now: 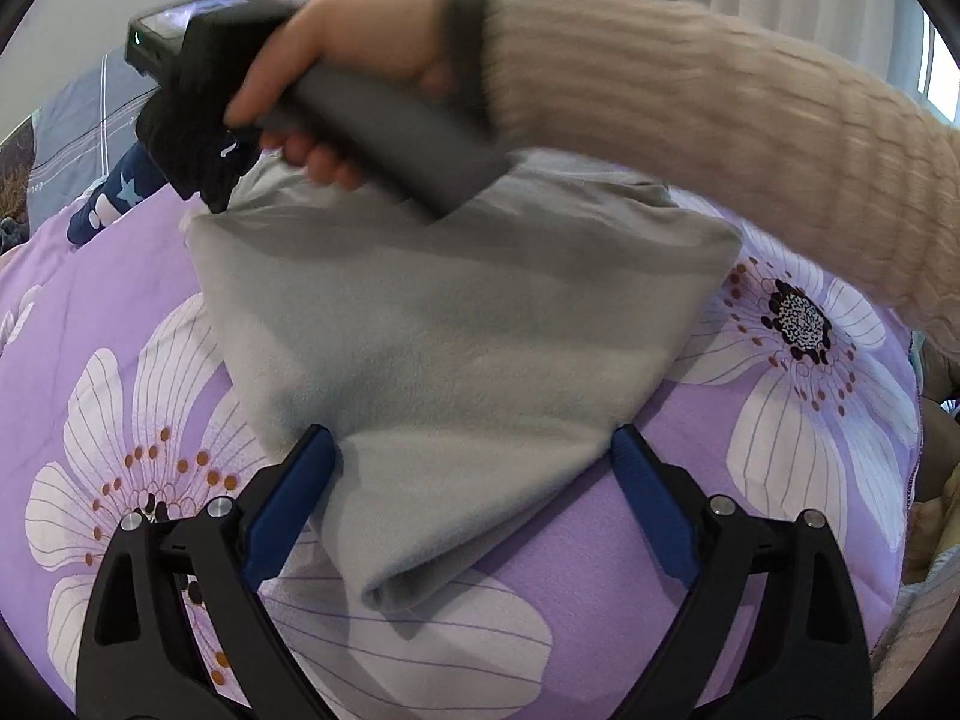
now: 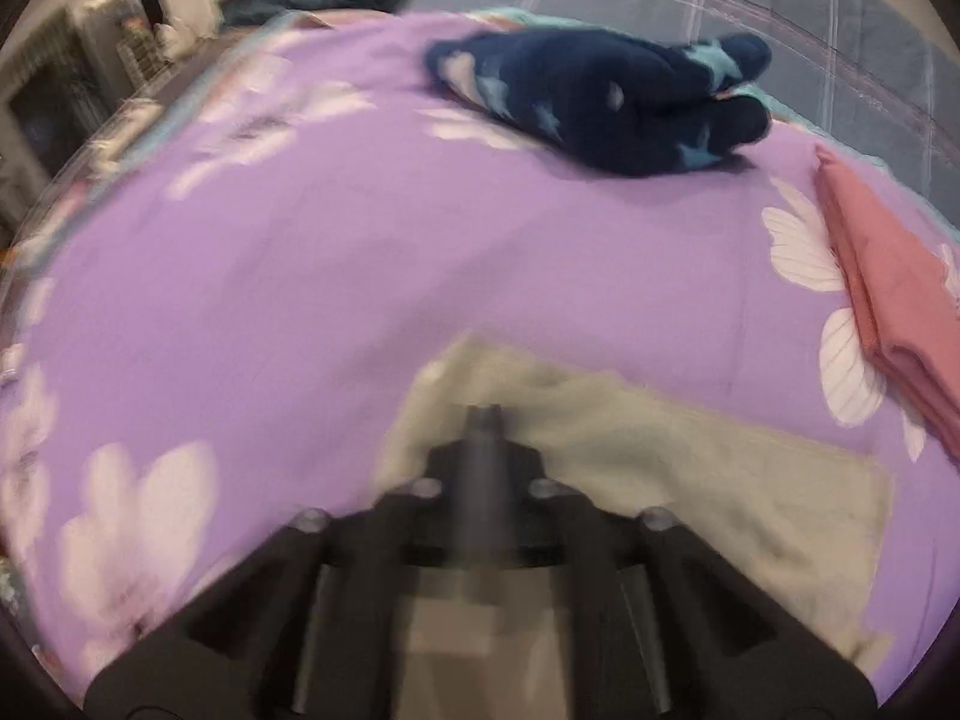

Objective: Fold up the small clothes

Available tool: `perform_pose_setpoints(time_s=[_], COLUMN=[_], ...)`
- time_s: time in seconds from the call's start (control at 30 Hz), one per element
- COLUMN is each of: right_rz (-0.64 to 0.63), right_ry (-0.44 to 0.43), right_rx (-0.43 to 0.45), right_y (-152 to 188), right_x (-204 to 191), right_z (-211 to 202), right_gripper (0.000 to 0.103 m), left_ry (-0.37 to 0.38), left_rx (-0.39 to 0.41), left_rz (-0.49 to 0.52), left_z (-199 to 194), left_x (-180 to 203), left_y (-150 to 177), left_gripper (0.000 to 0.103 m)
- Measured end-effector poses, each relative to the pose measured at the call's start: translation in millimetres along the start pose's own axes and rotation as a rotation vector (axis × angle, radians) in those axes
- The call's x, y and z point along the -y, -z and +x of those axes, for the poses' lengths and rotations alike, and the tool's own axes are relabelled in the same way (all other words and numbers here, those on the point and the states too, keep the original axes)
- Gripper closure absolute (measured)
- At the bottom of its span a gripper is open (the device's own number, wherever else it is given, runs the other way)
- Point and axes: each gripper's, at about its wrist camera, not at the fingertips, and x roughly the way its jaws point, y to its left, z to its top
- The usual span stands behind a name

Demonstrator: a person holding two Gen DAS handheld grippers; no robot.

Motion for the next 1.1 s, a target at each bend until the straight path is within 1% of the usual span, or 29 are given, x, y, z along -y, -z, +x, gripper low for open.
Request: perform_pose_setpoints(time_s=[0.03,0.07,0.1,0.13,0.2,0.23,0.27,0.3,0.33,0.37,0.43,0.47,0.5,0.53,0.57,0.63,0.67,0.7,0.73,0.8,0.83,0.93,0.97,1.0,1.07,1.1], right_rz=[0.04,0.091,0.116,0.13,0.095,0.062,0.025,0.009,-0.012,-0.04,-0.132,-0.192,-0.234,-0.259,-0.25,-0.148,-0.091,-0.023,0.015,0.06,0.058,0.004,0.007,0.027,0.048,0.042], right_ry=[0.028,0.026,-0.008,-0.061,-0.147,-0.163,-0.164,-0.162,-0.162,-0.161,-0.13,-0.07,-0.008,0.048,0.059,0.03,0.028,0.059,0.04,-0.107,-0.102,-0.055,-0.05,-0.065,-0.082,-0.063], right_rx=[0.014,0.015,0.011,0.009,0.005,-0.003,-0.006,-0.004,0.005,0.015,0.004,-0.021,-0.044,-0.065,-0.078,-0.031,0.002,0.056,0.079,0.06,0.059,0.107,0.114,0.11,0.093,0.094], right_y=[-5,-10,-10,-10,-5,-3,2,2,5,5,7,8,9,10,9,-3,-9,-18,-22,-23,-21,-3,2,11,28,42], right_x=[7,16,22,25,25,23,18,14,8,-1,-24,-38,-47,-53,-54,-42,-34,-22,-14,0,3,17,26,38,53,60], right_z=[3,7,8,5,-6,-14,-24,-31,-38,-44,-45,-38,-29,-18,-9,-6,-8,-10,-12,-17,-23,-55,-62,-72,-84,-92], right_gripper=[0.103,0.103,0.103,0.103,0.103,0.103,0.098,0.074,0.059,0.047,0.047,0.051,0.068,0.087,0.093,0.096,0.103,0.103,0.103,0.103,0.103,0.102,0.1,0.095,0.094,0.094], left_ry=[0.001,0.001,0.001,0.003,0.008,0.015,0.02,0.023,0.021,0.017,0.011,0.01,0.01,0.009,0.007,0.005,0.007,0.008,0.006,0.001,0.002,0.012,0.013,0.012,0.015,0.019], left_rx=[0.0,0.001,0.001,0.002,0.003,0.004,0.003,0.001,0.0,-0.002,-0.004,-0.004,-0.003,-0.003,-0.003,-0.001,-0.001,-0.002,-0.003,-0.004,-0.003,0.0,0.001,0.001,0.002,0.005], left_rz=[-0.001,0.0,0.0,-0.001,-0.004,-0.008,-0.009,-0.009,-0.005,-0.002,0.004,0.004,0.004,0.004,0.005,0.003,0.002,0.003,0.004,0.008,0.008,0.0,-0.001,-0.001,-0.003,-0.007], left_z=[0,0,-1,-1,-1,-1,-2,-1,-1,-1,0,0,0,0,0,0,0,0,0,1,1,0,-1,0,-1,-2], left_x=[0,0,-1,-1,-3,-4,-6,-8,-7,-8,-6,-6,-6,-5,-5,-4,-3,-4,-2,2,2,2,0,-1,-4,-5], left_y=[0,0,1,1,1,1,1,1,1,0,-1,-1,-1,-1,-1,-1,-1,-2,-2,-2,-2,-1,-1,0,-1,-1], left_gripper=[0.01,0.01,0.01,0.01,0.01,0.009,0.008,0.008,0.007,0.007,0.007,0.007,0.007,0.007,0.007,0.007,0.007,0.007,0.007,0.007,0.007,0.007,0.007,0.007,0.007,0.007])
